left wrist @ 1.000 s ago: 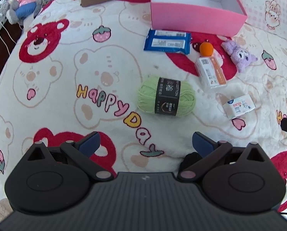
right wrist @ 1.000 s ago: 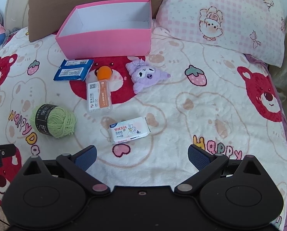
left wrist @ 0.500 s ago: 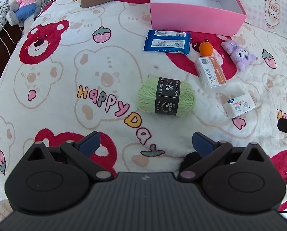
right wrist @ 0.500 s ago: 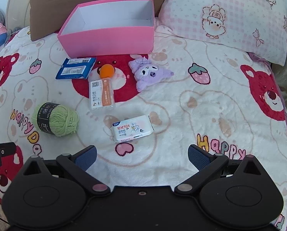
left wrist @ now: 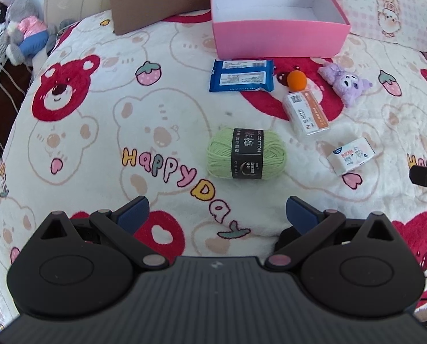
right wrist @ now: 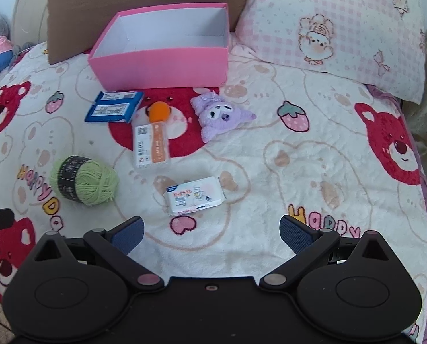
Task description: Organize objects
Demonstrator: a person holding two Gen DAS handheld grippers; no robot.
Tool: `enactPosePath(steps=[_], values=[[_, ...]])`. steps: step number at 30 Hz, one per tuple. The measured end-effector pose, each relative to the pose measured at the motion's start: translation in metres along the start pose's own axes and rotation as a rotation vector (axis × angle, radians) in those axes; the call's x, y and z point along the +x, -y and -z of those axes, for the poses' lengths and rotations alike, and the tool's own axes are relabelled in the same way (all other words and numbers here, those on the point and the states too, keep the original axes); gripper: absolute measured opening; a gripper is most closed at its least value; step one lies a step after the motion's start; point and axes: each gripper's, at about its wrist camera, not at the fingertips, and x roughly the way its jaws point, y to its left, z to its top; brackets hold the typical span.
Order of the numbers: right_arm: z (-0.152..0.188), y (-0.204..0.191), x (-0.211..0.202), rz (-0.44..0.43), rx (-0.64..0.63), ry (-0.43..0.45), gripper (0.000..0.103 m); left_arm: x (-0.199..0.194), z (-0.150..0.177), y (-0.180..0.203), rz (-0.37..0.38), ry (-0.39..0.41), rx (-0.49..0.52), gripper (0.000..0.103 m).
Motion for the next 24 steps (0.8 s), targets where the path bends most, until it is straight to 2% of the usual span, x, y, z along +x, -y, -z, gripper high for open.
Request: enactPosePath(steps=[2, 7, 16, 20, 24], values=[[-0.001, 0.001, -0.001, -0.019, 0.002, -0.006, 0.102, -0.003, -0.002, -0.002, 0.001, 0.008, 0.012, 0.103], [-0.003, -0.007, -0.003, 0.038, -0.055, 0.013, 0.102, -0.006, -0.009, -0.011, 0.002, 0.017, 0.026, 0.103], [-0.017, -0.02, -0.004, 0.038, -0.115, 0.017, 0.102, -0.007, -0.024, -0.027, 0.075, 0.034, 0.043, 0.103], [-0.022, -0.027, -0.006, -0.027, -0.134, 0.024, 0.1, -0.01, -0.029, -0.032, 0.112, 0.041, 0.078, 0.103], [-0.03, -0.034, -0.008, -0.12, -0.152, 0.003, 0.091, -0.012, -0.031, -0.033, 0.081, 0.056, 0.114, 0.103]])
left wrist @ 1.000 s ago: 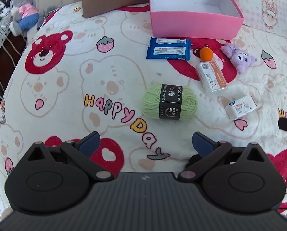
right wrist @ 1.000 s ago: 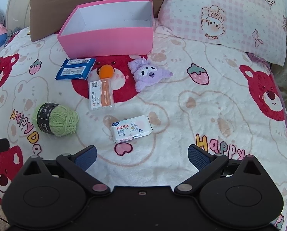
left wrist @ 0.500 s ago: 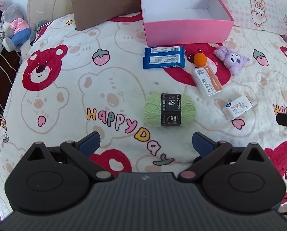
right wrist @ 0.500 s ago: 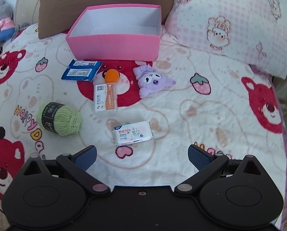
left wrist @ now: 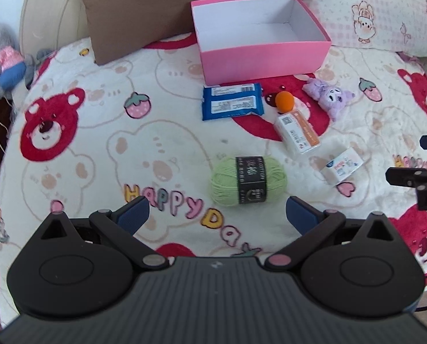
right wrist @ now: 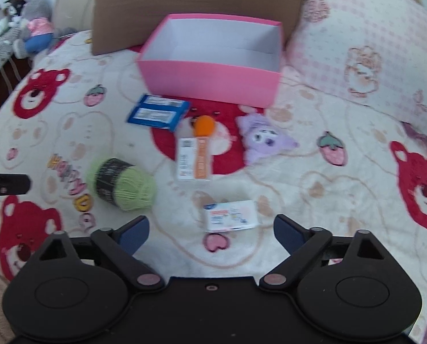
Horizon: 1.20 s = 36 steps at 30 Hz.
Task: Organize objects
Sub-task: 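Move the left tool toward the green yarn skein and close on it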
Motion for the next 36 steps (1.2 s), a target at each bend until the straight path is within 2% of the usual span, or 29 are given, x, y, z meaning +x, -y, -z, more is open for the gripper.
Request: enactPosePath(steps=[2, 4, 5, 8, 11, 15, 18, 22, 25, 31, 34, 36], values=[[-0.004, -0.002, -0.002, -0.063, -0.001, -0.007, 0.091, 0.002, 0.0, -0.004, -0.009, -0.003, 0.003, 0.103], [-0.006, -0.006, -0.005, -0.103, -0.013, 0.01, 0.091, 0.002, 0.0, -0.008, 0.019, 0.011, 0.012, 0.103], [-0.008, -0.009, -0.006, -0.113, -0.024, 0.018, 0.091, 0.001, 0.0, -0.008, 0.044, 0.026, 0.039, 0.103], [-0.009, -0.02, -0.002, -0.115, -0.07, 0.05, 0.092, 0.0, 0.001, -0.002, 0.053, 0.055, 0.126, 0.103], [-0.01, -0.029, 0.002, -0.139, -0.129, 0.1, 0.092, 0.002, 0.0, 0.002, 0.058, 0.079, 0.155, 0.103], [-0.002, -0.029, 0.003, -0.17, -0.167, 0.209, 0.092, 0.016, -0.004, -0.005, 0.068, 0.084, 0.106, 0.103], [-0.001, -0.026, 0.008, -0.229, -0.196, 0.257, 0.092, 0.027, -0.006, -0.018, 0.105, 0.117, 0.015, 0.103], [-0.01, -0.032, 0.023, -0.262, -0.231, 0.212, 0.091, 0.04, -0.012, -0.029, 0.158, 0.134, -0.048, 0.101], [-0.013, -0.044, 0.033, -0.274, -0.283, 0.203, 0.091, 0.055, -0.013, -0.033, 0.205, 0.116, -0.077, 0.101], [-0.012, -0.063, 0.07, -0.304, -0.315, 0.116, 0.086, 0.092, -0.006, -0.033, 0.259, 0.088, -0.093, 0.1], [-0.006, -0.071, 0.088, -0.293, -0.326, 0.104, 0.086, 0.105, 0.0, -0.037, 0.293, 0.073, -0.124, 0.092], [0.0, -0.077, 0.096, -0.281, -0.344, 0.11, 0.086, 0.112, 0.004, -0.041, 0.332, 0.075, -0.137, 0.092]])
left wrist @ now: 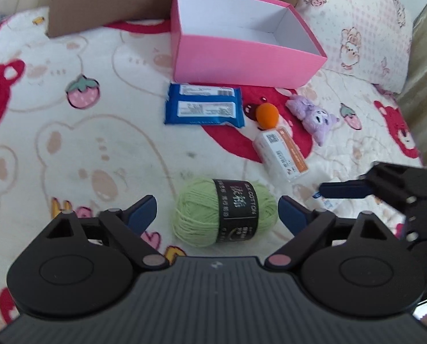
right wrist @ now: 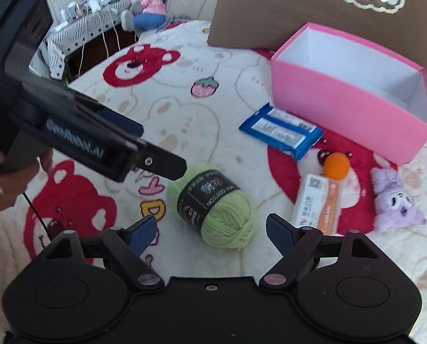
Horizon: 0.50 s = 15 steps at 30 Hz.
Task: Organize objects
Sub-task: 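Move the left tool toward the green yarn skein and close on it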
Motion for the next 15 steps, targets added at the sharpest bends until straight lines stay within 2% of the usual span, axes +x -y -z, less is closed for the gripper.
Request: enactPosePath(steps=[5, 6, 7, 9, 12, 15], values=[[0.009, -0.013, 0.015, 0.025, -0.038, 0.035, 0.087, 0.011, 0.009, -0.01, 0.031, 0.018, 0.0, 0.09], [0.011, -0.014, 0.02, 0.025, -0.035, 0.039, 0.087, 0.014, 0.011, -0.012, 0.041, 0.02, -0.003, 0.088], [0.011, -0.014, 0.025, 0.034, -0.028, 0.04, 0.087, 0.017, 0.012, -0.015, 0.051, 0.024, -0.013, 0.082], [0.017, -0.014, 0.034, 0.052, -0.023, 0.055, 0.087, 0.023, 0.013, -0.023, 0.044, 0.044, -0.087, 0.07], [0.024, -0.015, 0.047, 0.131, -0.014, 0.091, 0.087, 0.032, 0.02, -0.03, 0.065, 0.041, -0.101, 0.069], [0.027, -0.013, 0.051, 0.129, -0.012, 0.114, 0.087, 0.038, 0.024, -0.039, 0.051, 0.045, -0.108, 0.066]])
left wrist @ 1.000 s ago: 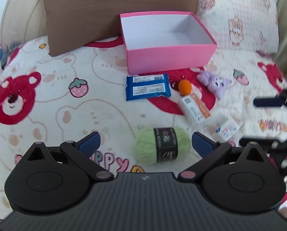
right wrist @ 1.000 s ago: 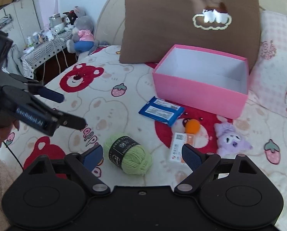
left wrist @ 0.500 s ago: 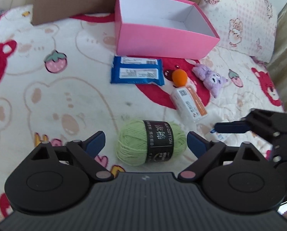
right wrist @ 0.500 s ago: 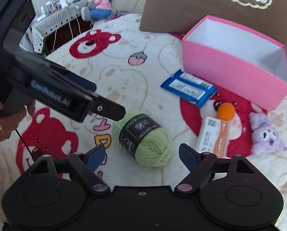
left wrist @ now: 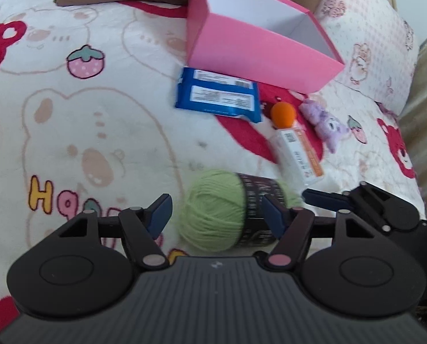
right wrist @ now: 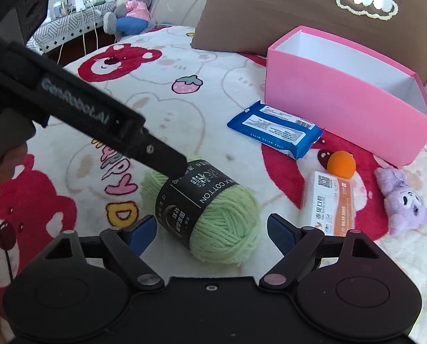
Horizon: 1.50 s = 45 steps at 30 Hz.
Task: Organize objects
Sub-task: 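Move the left tool toward the green yarn skein and close on it, then lift the green yarn skein with the left tool and carry it into the pink box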
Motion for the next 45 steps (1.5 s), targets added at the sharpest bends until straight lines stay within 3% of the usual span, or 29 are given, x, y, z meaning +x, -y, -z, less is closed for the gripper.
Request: enactPosePath(steps=[11, 13, 15, 18, 21, 24, 27, 29, 33, 39, 45], values=[[0.008, 0.008, 0.008, 0.013, 0.089, -0.034, 0.084, 0.014, 0.008, -0.02, 0.104, 0.032, -0.048, 0.062], [0.01, 0.008, 0.009, -0.001, 0.099, -0.053, 0.07, 0.018, 0.011, -0.023, 0.162, 0.012, -0.08, 0.058], [0.011, 0.007, 0.011, 0.005, 0.093, -0.066, 0.064, 0.02, 0.014, -0.022, 0.244, -0.007, -0.088, 0.056], [0.012, 0.008, 0.013, 0.004, 0.088, -0.062, 0.064, 0.015, 0.015, -0.011, 0.225, 0.006, -0.025, 0.056], [0.012, 0.008, 0.013, 0.001, 0.085, -0.054, 0.064, 0.015, 0.015, -0.008, 0.23, 0.005, -0.006, 0.056], [0.012, 0.005, 0.014, 0.01, 0.054, -0.043, 0.064, 0.021, 0.018, -0.008, 0.187, -0.018, -0.004, 0.056], [0.012, -0.005, 0.018, 0.071, -0.02, -0.039, 0.074, 0.018, 0.019, -0.01, 0.206, -0.028, -0.025, 0.056], [0.013, -0.009, 0.02, 0.086, -0.051, -0.036, 0.074, 0.015, 0.019, -0.009, 0.211, -0.022, -0.026, 0.056], [0.011, -0.003, 0.018, 0.06, -0.024, -0.028, 0.074, 0.022, 0.021, -0.007, 0.183, -0.024, -0.009, 0.056], [0.01, -0.005, 0.014, 0.008, -0.015, -0.008, 0.079, 0.025, 0.023, -0.008, 0.215, -0.04, -0.041, 0.062], [0.012, 0.001, 0.022, -0.018, 0.017, 0.009, 0.086, 0.023, 0.028, 0.003, 0.184, -0.02, -0.017, 0.058]])
